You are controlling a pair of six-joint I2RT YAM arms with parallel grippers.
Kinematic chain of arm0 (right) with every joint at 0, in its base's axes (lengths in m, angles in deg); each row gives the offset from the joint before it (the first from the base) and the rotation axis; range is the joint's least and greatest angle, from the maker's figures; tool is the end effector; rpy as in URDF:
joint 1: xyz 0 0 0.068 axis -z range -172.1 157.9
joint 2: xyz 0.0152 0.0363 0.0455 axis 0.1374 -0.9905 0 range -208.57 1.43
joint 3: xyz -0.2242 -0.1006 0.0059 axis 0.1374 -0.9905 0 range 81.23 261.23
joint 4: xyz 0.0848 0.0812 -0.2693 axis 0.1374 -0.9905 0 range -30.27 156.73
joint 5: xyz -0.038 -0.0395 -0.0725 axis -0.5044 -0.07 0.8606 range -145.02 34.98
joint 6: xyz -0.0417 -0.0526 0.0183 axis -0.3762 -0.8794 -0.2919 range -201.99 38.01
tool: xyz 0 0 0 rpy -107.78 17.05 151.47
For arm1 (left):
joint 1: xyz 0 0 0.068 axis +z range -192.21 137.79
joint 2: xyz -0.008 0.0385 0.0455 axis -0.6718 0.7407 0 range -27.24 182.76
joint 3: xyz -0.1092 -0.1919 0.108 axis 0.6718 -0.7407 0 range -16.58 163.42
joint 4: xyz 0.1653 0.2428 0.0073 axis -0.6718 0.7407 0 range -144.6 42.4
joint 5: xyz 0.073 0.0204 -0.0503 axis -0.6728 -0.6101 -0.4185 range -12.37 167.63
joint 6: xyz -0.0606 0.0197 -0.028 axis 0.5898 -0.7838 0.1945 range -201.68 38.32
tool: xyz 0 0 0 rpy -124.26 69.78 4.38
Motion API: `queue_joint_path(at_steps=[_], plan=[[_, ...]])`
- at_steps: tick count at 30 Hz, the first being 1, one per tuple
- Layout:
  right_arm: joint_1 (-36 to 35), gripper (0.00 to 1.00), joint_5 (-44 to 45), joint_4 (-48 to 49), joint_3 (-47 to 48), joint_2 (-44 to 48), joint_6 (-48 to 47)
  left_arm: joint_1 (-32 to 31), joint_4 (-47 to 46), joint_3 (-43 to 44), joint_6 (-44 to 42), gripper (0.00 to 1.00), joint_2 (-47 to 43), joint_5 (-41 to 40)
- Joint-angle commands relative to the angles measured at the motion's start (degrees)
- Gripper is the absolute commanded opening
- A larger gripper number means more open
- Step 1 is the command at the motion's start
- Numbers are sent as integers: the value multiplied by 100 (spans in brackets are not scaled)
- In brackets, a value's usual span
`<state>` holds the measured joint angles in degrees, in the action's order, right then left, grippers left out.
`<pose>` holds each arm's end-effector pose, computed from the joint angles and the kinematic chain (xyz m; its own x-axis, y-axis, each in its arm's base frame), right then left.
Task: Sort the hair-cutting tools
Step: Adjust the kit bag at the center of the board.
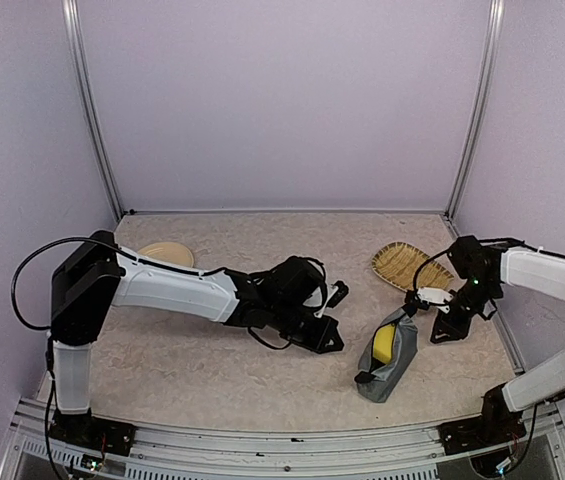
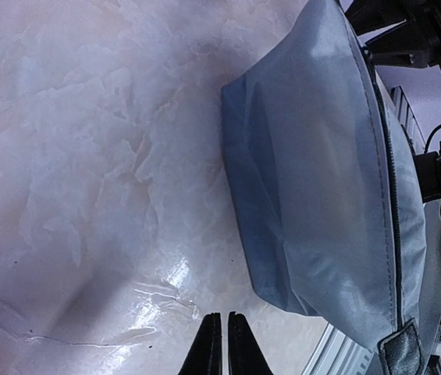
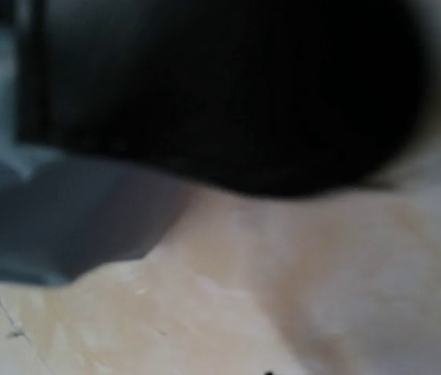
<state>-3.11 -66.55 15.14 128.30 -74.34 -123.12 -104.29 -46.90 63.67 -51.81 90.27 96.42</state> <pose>0.2507 0.0602 0.1331 -0.5839 -0.7702 -0.2566 -0.8023 0.5957 0.0375 0.2076 -0.4308 0.1113 -0.7566 0.4211 -0.5003 0.6533 0.5207 -0.5496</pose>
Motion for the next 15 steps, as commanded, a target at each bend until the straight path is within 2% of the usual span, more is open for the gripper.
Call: queue_joint_path(at_steps=[1, 5, 10, 15], plan=[[-369, 24, -479, 161, 64, -516, -255, -240, -298, -46, -41, 0, -6, 29], [-1036, 25, -898, 384, 579, -1246, 145, -459, -643, -492, 78, 0, -252, -169], [-1883, 28, -1416, 643, 1780, -2340, 509, -746, -960, -1080, 231, 1, -623, -586], [-2354, 34, -2011, 638, 3023, -3292, 498, -1102, -956, -1620, 333, 5, -1198, -1040]])
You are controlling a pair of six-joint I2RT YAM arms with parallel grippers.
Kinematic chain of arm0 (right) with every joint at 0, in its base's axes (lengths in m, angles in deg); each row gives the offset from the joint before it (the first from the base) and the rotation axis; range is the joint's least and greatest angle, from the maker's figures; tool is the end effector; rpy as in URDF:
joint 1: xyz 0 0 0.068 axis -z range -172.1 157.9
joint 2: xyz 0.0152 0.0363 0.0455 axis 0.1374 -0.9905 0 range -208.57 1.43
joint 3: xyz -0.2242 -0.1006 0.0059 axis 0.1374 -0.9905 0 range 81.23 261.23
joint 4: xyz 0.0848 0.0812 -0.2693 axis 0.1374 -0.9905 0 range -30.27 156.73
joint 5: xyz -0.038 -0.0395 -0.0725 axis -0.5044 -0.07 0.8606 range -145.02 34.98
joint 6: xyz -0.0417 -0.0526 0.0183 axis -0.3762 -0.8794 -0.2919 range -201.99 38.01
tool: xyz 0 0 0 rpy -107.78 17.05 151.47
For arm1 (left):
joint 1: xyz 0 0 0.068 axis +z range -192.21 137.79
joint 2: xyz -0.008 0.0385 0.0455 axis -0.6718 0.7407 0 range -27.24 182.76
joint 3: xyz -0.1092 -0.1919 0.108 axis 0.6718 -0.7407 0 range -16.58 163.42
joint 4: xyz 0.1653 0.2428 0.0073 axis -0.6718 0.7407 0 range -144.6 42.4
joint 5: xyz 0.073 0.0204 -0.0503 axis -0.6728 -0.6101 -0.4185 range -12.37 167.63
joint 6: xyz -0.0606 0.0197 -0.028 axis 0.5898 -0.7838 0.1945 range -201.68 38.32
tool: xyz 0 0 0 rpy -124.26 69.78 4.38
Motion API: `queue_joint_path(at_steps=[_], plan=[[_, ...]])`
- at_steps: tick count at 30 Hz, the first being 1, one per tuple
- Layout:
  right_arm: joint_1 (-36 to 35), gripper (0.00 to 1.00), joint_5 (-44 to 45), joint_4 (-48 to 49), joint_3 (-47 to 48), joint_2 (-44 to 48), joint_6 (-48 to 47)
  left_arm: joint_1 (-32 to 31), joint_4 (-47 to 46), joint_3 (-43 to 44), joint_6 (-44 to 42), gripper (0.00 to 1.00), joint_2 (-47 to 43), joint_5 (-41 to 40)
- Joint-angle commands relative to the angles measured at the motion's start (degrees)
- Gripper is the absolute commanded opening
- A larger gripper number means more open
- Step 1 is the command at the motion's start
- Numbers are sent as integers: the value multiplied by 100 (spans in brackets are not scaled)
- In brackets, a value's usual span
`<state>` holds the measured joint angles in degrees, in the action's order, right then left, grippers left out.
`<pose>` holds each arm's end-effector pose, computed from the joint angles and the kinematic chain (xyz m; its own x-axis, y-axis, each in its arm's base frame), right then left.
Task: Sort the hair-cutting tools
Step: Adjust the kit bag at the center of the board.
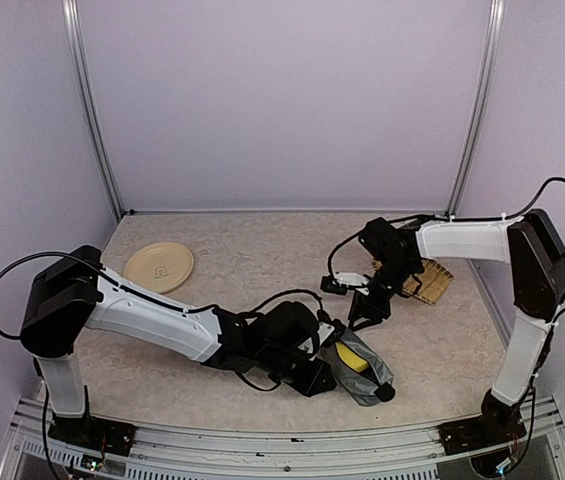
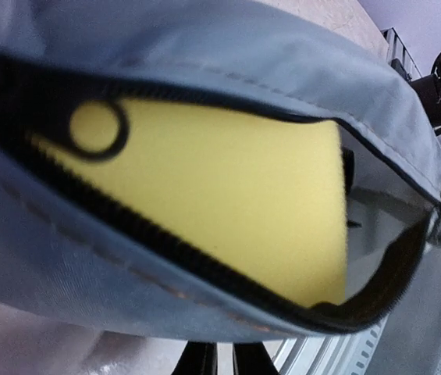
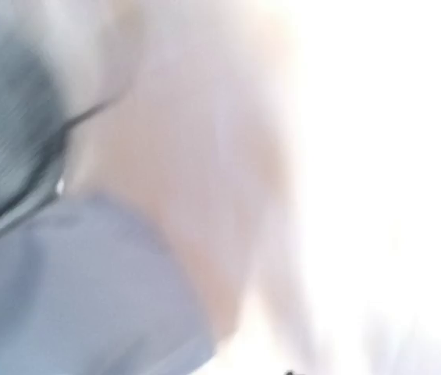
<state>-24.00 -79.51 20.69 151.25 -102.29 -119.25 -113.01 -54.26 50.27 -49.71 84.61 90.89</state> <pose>0.2967 0.2122 0.1142 -0.3357 -0.8580 -0.3887 -0.9384 0.2689 0.2169 0.1318 -0.4184 0.0856 -0.7131 0.4811 -0.5099 0.7010 0.4981 -0.5104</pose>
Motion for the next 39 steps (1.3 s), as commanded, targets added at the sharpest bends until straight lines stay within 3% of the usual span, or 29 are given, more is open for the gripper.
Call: queue_joint_path(at_steps=[1, 4, 8, 11, 13, 15, 17, 18, 19, 22, 25, 27, 30, 39], plan=[[-298, 35, -842, -8, 1006, -698, 113, -297, -133, -346, 132, 7, -786, -597], [-296, 37, -1017, -402, 1784, -1069, 106, -485, 409, -375, 88, 14, -1254, -769], [-158, 46, -794, -625, 2331, -741, 163, -512, 1150, -275, -100, 26, -1932, -1136], [33, 60, -513, -585, 2445, -118, 424, -337, 1917, 139, -362, 34, -2284, -2046], [157, 71, -174, -369, 2372, 408, 656, -174, 2244, 412, -556, 42, -2488, -3058], [296, 98, 259, 144, 2089, 1020, 1000, 79, 2202, 441, -733, 57, -2727, -3826], [537, 100, 326, 723, 1575, 1665, 1374, 558, 1685, 191, -788, 81, -2986, -4167], [732, 100, 63, 981, 1232, 1979, 1637, 846, 1360, -117, -370, 98, -3093, -4641], [958, 100, -384, 1128, 786, 2219, 1783, 1193, 1387, -183, 44, 99, -3075, -4772], [1062, 99, -1236, 759, 138, 2556, 1215, 2068, 1231, -190, -28, 99, -2795, -3774], [709, 82, -1200, 98, -437, 2724, 370, 2297, 949, -294, -597, 87, -2603, -2452], [487, 78, -943, -133, -888, 2936, 42, 2446, 566, -462, -717, 70, -2493, -1024], [301, 78, -814, -452, -1298, 3289, -258, 2625, 326, -474, -72, 60, -2082, 465], [-88, 79, -477, -589, -1721, 3696, -423, 2031, 373, 260, 505, 57, -674, 1361]])
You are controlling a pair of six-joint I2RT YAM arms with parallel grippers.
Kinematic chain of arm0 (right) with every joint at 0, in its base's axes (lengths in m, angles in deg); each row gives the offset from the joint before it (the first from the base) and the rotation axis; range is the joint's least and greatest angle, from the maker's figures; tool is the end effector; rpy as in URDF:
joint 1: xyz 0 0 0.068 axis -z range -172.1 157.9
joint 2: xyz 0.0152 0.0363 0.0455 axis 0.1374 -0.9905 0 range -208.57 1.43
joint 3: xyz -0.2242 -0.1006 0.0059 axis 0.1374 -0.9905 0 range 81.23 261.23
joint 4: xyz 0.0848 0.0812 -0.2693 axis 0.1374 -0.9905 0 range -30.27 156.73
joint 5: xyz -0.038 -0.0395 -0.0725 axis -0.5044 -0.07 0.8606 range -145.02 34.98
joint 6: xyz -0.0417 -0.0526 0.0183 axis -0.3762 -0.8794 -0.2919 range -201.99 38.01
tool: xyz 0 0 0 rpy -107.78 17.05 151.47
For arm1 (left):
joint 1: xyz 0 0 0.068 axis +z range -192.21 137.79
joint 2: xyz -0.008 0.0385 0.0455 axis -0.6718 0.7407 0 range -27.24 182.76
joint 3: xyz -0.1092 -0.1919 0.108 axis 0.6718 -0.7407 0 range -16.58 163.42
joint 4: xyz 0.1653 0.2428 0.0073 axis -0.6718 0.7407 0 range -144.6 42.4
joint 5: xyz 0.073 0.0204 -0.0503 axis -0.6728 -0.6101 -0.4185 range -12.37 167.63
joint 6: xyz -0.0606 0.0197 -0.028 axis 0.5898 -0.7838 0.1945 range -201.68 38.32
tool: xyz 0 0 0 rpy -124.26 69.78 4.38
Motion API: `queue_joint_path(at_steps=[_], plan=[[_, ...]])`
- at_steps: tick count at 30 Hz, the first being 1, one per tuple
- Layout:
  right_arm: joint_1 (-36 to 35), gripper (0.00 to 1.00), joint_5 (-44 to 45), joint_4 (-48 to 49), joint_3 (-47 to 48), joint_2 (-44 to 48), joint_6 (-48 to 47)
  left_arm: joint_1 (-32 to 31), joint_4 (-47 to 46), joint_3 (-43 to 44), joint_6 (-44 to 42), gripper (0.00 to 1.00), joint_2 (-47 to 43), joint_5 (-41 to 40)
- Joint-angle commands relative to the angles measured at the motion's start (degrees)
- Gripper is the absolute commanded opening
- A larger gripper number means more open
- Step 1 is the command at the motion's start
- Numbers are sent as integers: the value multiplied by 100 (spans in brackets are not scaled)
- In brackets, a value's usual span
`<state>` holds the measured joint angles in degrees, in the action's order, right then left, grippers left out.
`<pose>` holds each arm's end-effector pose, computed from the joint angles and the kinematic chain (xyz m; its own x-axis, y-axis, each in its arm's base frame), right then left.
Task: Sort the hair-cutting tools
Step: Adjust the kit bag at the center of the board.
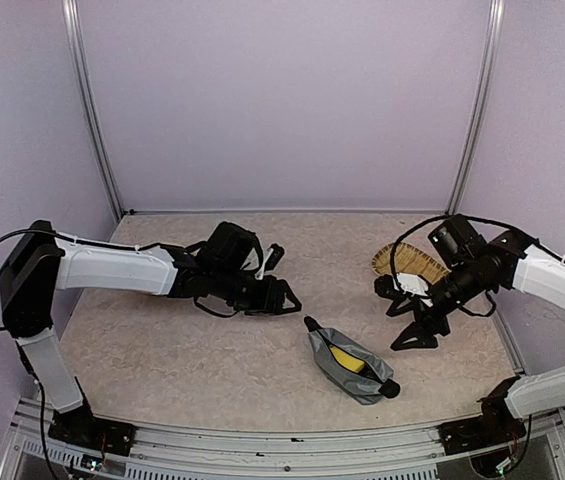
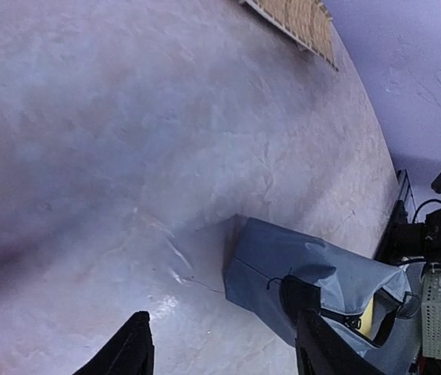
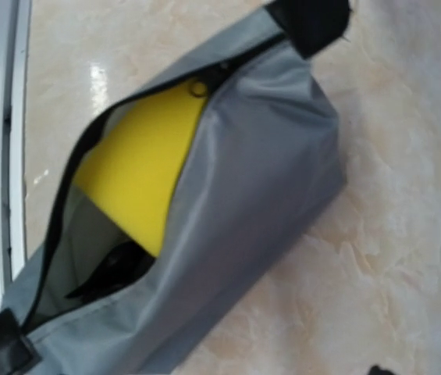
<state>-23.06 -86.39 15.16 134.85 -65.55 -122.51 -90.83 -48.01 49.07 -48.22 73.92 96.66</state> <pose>0.2123 0.1616 0.2137 -0.1821 -0.7562 -0.6285 -0.9824 0.1675 0.0832 0.2653 -0.3293 0.1461 -0.8490 0.1754 -0.4985 0.4809 0.6473 -0.5913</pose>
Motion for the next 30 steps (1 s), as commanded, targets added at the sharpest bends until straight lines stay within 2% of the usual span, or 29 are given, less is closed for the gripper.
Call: queue_joint_path(at_steps=[1, 4, 9, 12, 17, 21, 23, 25, 26, 29, 30], plan=[[-224, 77, 252, 8, -62, -11, -52, -230, -261, 455, 382, 56, 495, 810], [-343, 73, 345, 107, -30, -152, 41, -286, -480, 550, 522, 53, 706, 1007], [-541, 71, 447, 149, -19, -448, 120, -288, -635, 587, 619, 38, 885, 1304], [-661, 70, 439, 214, -23, -574, 152, -281, -714, 499, 642, 22, 867, 1452], [-789, 69, 380, 292, 102, -878, 149, -288, -961, 68, 690, 1, 511, 1425], [-936, 66, 275, 291, 304, -1282, 189, -345, -1768, -736, 1291, 0, -204, 716], [-995, 62, 299, 343, 427, -1527, 234, -451, -2535, -1203, 1639, 0, -574, 374], [-1000, 54, 278, 342, 560, -1764, 215, -574, -2779, -1496, 1834, 0, -863, -81], [-1000, 48, 307, 345, 656, -1901, 220, -687, -2877, -1647, 1941, 0, -1005, -346], [-979, 22, 566, 307, 978, -2405, 230, -948, -3401, -2171, 2327, 0, -1347, -1040], [-948, 18, 649, 297, 1110, -2597, 221, -1034, -3475, -2301, 2422, 0, -1425, -1265]])
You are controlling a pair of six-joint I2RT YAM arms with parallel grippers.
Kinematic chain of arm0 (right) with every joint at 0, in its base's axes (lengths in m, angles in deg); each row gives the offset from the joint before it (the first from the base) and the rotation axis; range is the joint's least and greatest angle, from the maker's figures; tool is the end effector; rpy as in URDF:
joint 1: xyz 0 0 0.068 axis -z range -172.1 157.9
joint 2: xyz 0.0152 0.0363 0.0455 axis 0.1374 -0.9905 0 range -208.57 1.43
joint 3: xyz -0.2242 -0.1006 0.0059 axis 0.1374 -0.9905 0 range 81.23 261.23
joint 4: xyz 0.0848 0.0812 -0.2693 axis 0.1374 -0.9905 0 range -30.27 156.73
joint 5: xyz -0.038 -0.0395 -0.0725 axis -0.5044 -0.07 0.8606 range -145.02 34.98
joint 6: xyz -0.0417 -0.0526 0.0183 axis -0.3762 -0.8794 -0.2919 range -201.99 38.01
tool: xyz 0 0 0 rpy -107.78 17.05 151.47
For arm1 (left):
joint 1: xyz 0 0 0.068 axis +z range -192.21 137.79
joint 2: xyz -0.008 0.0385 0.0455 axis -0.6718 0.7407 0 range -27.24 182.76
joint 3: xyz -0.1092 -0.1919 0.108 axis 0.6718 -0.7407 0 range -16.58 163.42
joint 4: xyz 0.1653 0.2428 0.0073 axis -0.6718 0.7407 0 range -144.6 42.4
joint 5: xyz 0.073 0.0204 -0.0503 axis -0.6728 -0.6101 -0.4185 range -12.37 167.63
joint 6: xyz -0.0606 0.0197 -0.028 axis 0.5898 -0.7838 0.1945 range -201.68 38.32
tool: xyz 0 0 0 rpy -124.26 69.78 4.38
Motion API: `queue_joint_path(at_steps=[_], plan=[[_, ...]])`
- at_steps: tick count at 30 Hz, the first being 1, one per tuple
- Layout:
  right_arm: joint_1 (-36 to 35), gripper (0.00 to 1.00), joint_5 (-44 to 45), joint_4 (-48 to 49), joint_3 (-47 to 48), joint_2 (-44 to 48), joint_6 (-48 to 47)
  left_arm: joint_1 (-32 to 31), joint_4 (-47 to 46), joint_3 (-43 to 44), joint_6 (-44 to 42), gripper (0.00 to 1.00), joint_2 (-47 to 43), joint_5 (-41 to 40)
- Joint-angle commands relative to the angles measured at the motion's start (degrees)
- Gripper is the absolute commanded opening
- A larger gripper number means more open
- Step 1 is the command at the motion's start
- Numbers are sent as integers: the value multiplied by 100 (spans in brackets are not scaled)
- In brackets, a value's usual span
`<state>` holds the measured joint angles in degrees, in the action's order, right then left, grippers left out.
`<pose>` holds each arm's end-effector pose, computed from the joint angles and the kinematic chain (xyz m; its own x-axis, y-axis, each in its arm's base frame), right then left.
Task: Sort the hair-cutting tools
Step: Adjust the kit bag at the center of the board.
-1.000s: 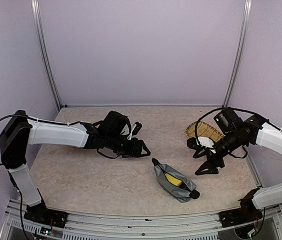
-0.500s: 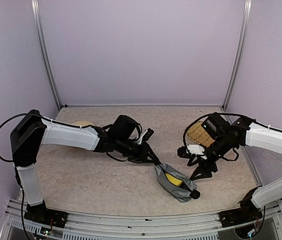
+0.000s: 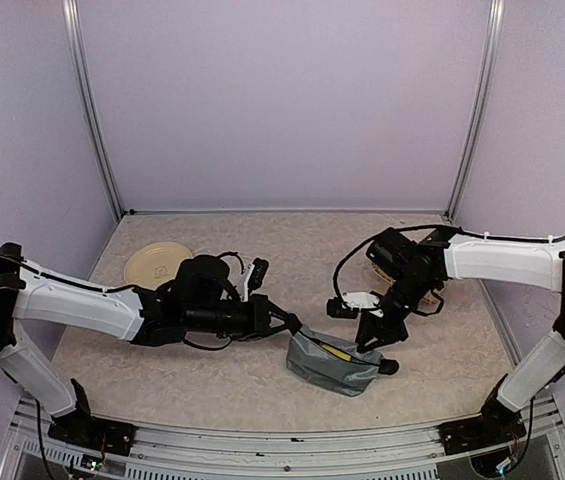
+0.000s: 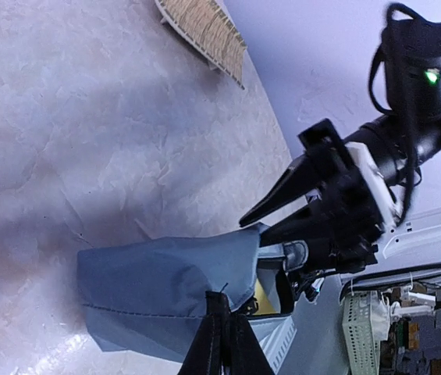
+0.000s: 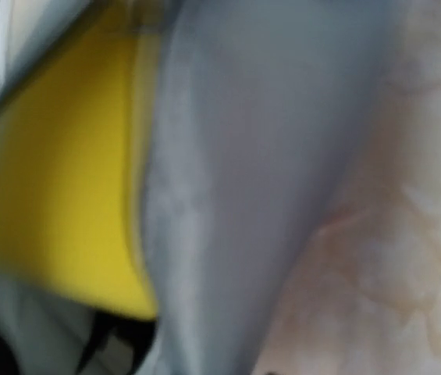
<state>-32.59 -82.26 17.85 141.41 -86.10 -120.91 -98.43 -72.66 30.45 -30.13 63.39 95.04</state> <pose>0.2229 0.2242 0.1535 -0.1599 -0.8710 -0.4645 -0.9777 0.0747 0.1964 0.1981 -0.3267 0.1451 -0.8877 -0.0168 -0.4601 0.3989 0.4711 -0.7867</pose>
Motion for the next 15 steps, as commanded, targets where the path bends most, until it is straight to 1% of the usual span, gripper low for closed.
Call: queue_joint_path(at_steps=[1, 3, 5, 6, 8, 9, 12, 13, 14, 15], plan=[[59, 15, 290, 16, 626, -709, 71, -363, -1008, -531, 676, 0, -444, -1326], [151, 11, 291, -30, 997, -974, 120, -519, -973, -717, 757, 0, -564, -1789], [198, 10, 342, -25, 1327, -1095, 235, -632, -920, -807, 876, 0, -600, -1983], [199, 13, 369, -30, 1441, -1095, 281, -685, -920, -855, 923, 0, -601, -2083], [199, 18, 330, -64, 1617, -986, 394, -808, -934, -923, 965, 0, -567, -2225], [199, 22, 212, -132, 1674, -896, 439, -867, -978, -961, 985, 0, -546, -2297], [199, 46, -223, -301, 1708, -539, 585, -989, -1221, -1101, 1041, 1, -490, -2353], [199, 49, -349, -326, 1667, -443, 599, -1009, -1217, -1147, 1085, 4, -499, -2385], [199, 49, -449, -358, 1631, -381, 615, -1020, -1213, -1184, 1127, 10, -504, -2384], [199, 46, -552, -404, 1602, -359, 664, -1027, -1175, -1202, 1167, 17, -515, -2334]])
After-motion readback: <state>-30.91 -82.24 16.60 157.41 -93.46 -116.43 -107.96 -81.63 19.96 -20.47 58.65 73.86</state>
